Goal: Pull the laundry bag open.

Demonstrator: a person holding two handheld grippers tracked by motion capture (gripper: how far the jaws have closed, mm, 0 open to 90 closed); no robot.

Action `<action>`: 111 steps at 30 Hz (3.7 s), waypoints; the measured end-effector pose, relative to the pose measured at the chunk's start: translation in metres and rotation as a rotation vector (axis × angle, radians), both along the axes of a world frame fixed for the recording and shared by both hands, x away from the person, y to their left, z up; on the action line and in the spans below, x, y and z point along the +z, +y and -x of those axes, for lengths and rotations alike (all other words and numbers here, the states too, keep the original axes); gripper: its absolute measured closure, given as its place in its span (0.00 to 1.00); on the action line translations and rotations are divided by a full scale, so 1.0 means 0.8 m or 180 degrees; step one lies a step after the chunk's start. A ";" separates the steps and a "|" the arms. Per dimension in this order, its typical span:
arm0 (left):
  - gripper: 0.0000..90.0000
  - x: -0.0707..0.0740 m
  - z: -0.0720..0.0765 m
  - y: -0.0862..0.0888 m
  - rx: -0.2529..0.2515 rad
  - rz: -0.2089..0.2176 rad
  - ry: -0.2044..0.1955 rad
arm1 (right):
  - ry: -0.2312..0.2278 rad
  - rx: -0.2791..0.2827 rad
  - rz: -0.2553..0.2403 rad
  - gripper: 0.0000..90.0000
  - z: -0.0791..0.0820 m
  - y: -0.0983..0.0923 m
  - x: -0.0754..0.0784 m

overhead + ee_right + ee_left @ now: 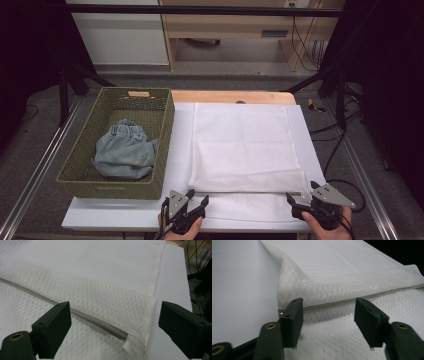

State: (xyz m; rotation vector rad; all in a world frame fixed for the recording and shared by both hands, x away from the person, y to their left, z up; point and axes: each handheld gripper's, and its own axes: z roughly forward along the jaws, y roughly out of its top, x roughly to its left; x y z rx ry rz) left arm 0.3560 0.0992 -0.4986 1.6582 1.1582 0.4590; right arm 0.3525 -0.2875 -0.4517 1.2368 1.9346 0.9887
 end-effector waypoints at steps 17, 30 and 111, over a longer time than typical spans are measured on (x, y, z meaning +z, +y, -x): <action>0.10 0.038 -0.014 -0.011 -0.0455 0.0017 0.0244 | 0.0200 0.0036 0.0054 0.12 -0.008 0.018 -0.001; 0.14 0.095 -0.062 -0.001 -0.0662 -0.0134 0.0279 | 0.0214 0.0262 0.0066 0.21 -0.011 0.037 0.005; 0.21 0.052 0.016 0.037 -0.0737 -0.1156 0.0050 | 0.0064 0.1481 0.0609 1.00 -0.069 0.198 0.021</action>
